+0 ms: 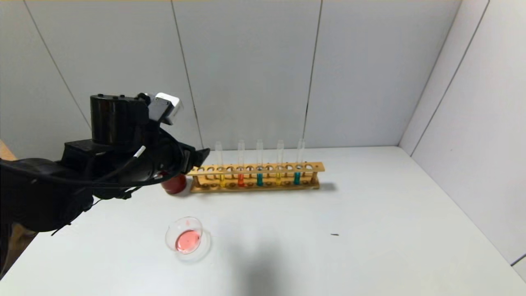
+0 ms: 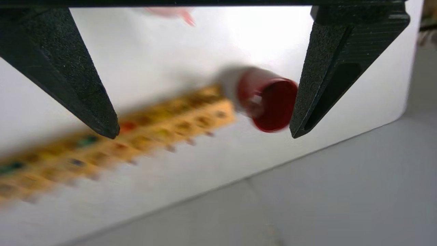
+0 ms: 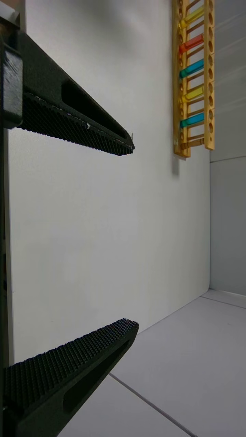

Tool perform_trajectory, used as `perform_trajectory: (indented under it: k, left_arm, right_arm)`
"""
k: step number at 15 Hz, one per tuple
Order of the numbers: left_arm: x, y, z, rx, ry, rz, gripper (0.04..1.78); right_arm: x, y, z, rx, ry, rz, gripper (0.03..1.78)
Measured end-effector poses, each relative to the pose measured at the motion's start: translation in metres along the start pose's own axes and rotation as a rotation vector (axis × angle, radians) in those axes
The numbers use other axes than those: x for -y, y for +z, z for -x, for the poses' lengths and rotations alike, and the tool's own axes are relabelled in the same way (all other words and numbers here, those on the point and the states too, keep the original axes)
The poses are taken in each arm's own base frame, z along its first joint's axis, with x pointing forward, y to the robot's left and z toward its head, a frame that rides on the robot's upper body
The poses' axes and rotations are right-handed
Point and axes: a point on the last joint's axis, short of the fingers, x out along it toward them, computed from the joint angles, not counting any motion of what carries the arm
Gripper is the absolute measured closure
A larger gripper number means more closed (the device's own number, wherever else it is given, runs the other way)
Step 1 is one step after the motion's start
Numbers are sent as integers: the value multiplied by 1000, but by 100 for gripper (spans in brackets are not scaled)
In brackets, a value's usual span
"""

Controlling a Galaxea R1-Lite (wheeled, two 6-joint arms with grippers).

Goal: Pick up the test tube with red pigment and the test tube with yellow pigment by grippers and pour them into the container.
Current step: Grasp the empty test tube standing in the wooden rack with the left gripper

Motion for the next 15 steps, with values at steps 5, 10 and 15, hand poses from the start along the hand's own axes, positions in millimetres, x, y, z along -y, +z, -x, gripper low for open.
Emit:
perform_trajectory:
  k: [5, 10, 15]
  left_arm:
    - [23, 6, 16, -5, -93, 22, 7]
    - [37, -6, -25, -33, -95, 133, 7]
    - [36, -22, -76, -52, -49, 181, 7]
  right_arm:
    - [0, 0, 0, 0, 0, 0, 6]
    - [0, 0, 0, 0, 0, 0, 6]
    - [0, 0, 0, 0, 0, 0, 6]
